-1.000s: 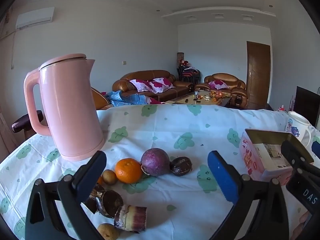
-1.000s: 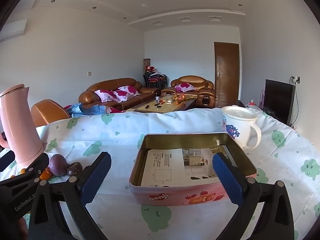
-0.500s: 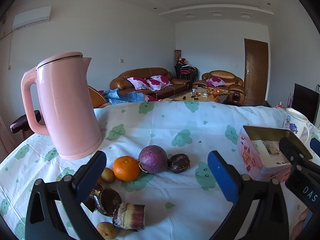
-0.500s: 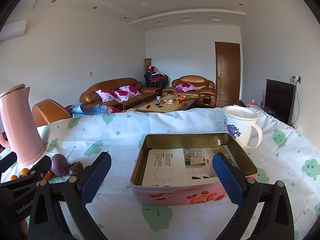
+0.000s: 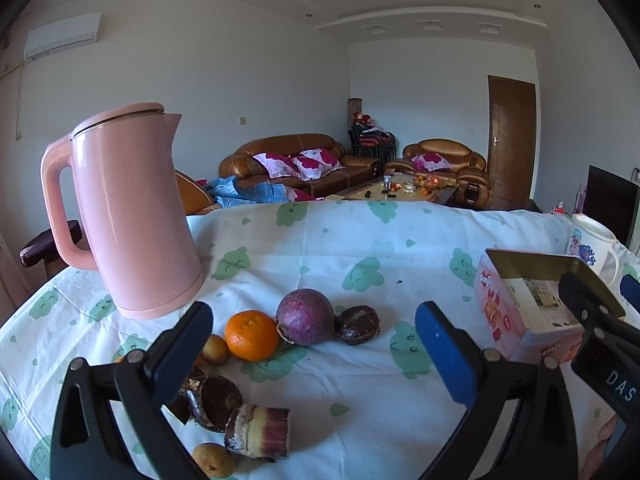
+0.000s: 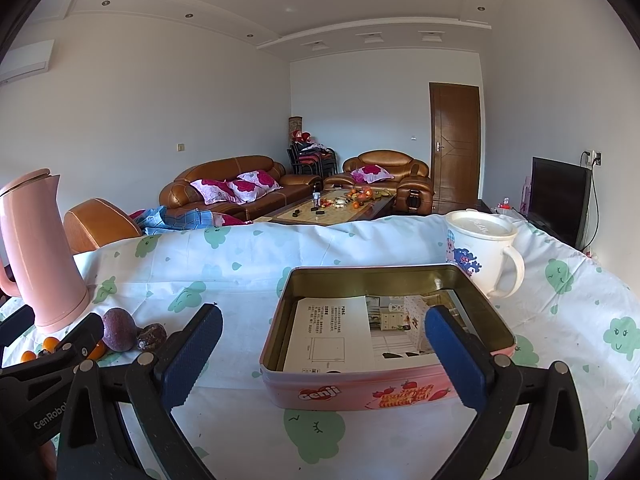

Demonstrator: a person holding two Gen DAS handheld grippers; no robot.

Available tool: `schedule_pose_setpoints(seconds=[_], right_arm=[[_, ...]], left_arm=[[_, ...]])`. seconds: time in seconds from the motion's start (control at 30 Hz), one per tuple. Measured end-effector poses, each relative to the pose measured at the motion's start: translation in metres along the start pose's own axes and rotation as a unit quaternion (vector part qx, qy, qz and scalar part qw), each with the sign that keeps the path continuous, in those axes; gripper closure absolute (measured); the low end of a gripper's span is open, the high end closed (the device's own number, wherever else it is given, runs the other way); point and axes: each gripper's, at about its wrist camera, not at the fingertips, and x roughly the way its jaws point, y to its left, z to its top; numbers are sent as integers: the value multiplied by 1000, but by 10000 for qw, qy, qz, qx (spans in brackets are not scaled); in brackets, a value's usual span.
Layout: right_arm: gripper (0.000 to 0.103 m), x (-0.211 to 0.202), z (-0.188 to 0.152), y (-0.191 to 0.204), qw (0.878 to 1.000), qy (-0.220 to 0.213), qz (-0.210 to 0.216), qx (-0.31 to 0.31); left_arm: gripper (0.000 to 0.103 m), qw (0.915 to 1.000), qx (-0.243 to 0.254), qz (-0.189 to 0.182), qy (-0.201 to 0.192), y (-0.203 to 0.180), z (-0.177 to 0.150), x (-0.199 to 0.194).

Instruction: Organize fruits

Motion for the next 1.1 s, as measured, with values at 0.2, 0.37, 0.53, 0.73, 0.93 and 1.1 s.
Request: schedule_pose_setpoints(seconds=[0.2, 0.37, 0.53, 0.73, 0.93, 1.1], right_arm=[[1, 0, 0, 0, 10000, 2, 3, 4], [1, 0, 0, 0, 10000, 3, 3, 10], [1, 0, 0, 0, 10000, 3, 4, 12], [1, 0, 0, 0, 10000, 3, 8, 18], [1, -1, 0, 3, 10000, 2, 54, 18], [1, -1, 0, 3, 10000, 4, 54, 25]], left_arm=[[0, 10000, -1, 0, 2, 0, 0, 0], [0, 10000, -2, 1, 4, 0, 0, 0], [0, 10000, 2, 1, 5, 0, 1, 0], [0, 10000, 3, 0, 7, 0, 1, 0], [0, 10000, 13, -7, 4, 0, 1, 0], [0, 10000, 4, -3, 6, 0, 1, 0]])
